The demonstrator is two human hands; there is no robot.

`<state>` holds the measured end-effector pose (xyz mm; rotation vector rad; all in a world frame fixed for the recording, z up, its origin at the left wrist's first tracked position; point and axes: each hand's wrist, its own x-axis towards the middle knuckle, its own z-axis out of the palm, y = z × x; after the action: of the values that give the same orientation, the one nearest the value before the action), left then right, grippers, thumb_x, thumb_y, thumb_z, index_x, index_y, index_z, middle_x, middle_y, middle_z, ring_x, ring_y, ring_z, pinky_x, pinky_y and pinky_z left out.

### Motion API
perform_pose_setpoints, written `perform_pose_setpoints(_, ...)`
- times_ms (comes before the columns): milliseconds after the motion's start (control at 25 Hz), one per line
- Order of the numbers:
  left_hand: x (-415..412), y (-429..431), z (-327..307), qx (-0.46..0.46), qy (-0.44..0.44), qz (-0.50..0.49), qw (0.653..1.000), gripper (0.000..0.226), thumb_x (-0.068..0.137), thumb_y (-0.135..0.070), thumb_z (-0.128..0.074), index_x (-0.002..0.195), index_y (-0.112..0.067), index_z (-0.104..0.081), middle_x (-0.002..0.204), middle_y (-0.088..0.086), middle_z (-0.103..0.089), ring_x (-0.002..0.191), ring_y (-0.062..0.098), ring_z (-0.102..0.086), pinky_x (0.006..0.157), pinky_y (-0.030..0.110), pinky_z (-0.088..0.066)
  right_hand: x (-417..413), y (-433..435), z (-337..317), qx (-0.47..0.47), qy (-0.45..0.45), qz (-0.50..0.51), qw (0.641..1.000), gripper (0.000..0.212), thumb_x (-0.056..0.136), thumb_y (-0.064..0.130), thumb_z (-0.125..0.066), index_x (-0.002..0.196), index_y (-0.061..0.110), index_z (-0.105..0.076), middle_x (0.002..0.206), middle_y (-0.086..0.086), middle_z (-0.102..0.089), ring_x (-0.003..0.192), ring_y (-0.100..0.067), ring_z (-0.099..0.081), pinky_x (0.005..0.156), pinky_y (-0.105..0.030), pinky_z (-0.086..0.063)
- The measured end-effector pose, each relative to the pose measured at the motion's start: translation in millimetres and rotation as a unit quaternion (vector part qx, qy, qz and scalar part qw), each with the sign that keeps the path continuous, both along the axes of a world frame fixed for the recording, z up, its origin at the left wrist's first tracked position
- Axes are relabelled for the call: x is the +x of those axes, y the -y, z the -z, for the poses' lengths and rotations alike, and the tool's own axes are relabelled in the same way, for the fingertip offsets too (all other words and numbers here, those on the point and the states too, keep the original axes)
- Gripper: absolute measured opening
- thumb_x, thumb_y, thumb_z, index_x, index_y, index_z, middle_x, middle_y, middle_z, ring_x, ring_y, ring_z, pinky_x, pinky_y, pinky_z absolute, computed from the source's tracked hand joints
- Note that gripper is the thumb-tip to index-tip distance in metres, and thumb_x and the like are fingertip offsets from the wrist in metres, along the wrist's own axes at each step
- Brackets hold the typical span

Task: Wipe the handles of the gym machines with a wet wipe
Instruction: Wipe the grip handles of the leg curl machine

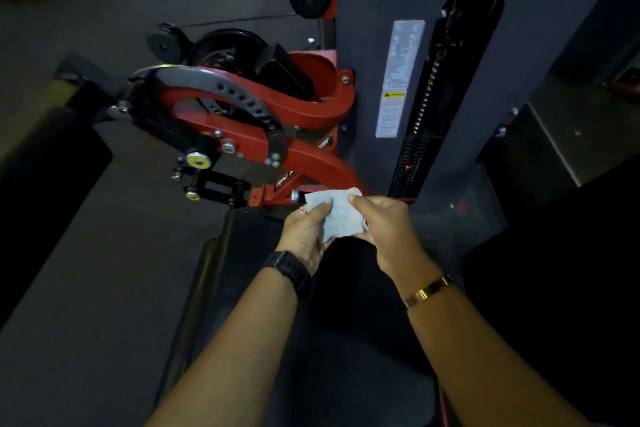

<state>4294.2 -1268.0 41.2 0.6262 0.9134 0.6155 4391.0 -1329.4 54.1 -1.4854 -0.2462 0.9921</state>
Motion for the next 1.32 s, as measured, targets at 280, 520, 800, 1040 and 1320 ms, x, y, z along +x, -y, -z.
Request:
perform_pose_setpoints(280,-46.8,12.7,-46.1,0.017,0.001,-0.048,0.999,0.015,0.095,-0.01,-0.054,0.103,-0.002,-0.064,0.094,0.012,-0.071,0.079,0.018,-0.07,0.065,0.026,-0.058,-28.4,5.1,-51.5,0.037,0.007,-0.101,0.994,0.014,0.092,0.014,-0.059,0.083,0.007,-0.066,0.075,-0.009,-0.072,0.068,-0.02,-0.071,0.062,-0.037,-0.059)
perform_pose_setpoints(520,-121.5,10.7,-93.2,0.038,0.032,-0.12,0.992,0.017,0.093,-0.01,-0.057,0.105,0.001,-0.061,0.092,0.013,-0.071,0.082,0.021,-0.069,0.066,0.028,-0.059,-95.2,-15.8,-92.4,0.072,0.028,-0.2,0.977,0.017,0.087,0.014,-0.066,0.093,-0.002,-0.065,0.087,-0.019,-0.071,0.078,-0.026,-0.068,0.069,-0.035,-0.058)
perform_pose_setpoints(800,-236.2,28.5,-160.3,0.074,0.06,-0.223,0.97,0.017,0.094,-0.007,-0.053,0.108,0.002,-0.059,0.106,0.022,-0.067,0.087,0.03,-0.068,0.074,0.039,-0.059,-198.0,-26.3,-147.6,0.116,0.006,-0.265,0.957,0.012,0.091,0.013,-0.057,0.089,0.007,-0.067,0.095,-0.016,-0.072,0.086,-0.031,-0.069,0.077,-0.043,-0.055)
perform_pose_setpoints(1040,-382.2,84.4,-198.2,0.075,0.078,-0.286,0.952,0.031,0.096,-0.016,-0.052,0.12,0.003,-0.054,0.109,0.02,-0.068,0.096,0.031,-0.068,0.065,0.039,-0.061,-330.8,4.6,-190.9,0.122,-0.055,-0.368,0.92,0.021,0.094,0.019,-0.055,0.107,0.006,-0.065,0.098,-0.013,-0.071,0.085,-0.026,-0.071,0.07,-0.039,-0.058)
perform_pose_setpoints(1320,-560.4,183.6,-220.4,0.07,0.058,-0.348,0.933,0.046,0.098,-0.044,-0.044,0.119,-0.004,-0.056,0.099,0.016,-0.072,0.083,0.032,-0.072,0.056,0.042,-0.06,-493.7,69.3,-215.4,0.057,-0.108,-0.513,0.849,0.038,0.093,0.043,-0.055,0.111,0.01,-0.062,0.103,-0.01,-0.072,0.09,-0.03,-0.071,0.073,-0.044,-0.059)
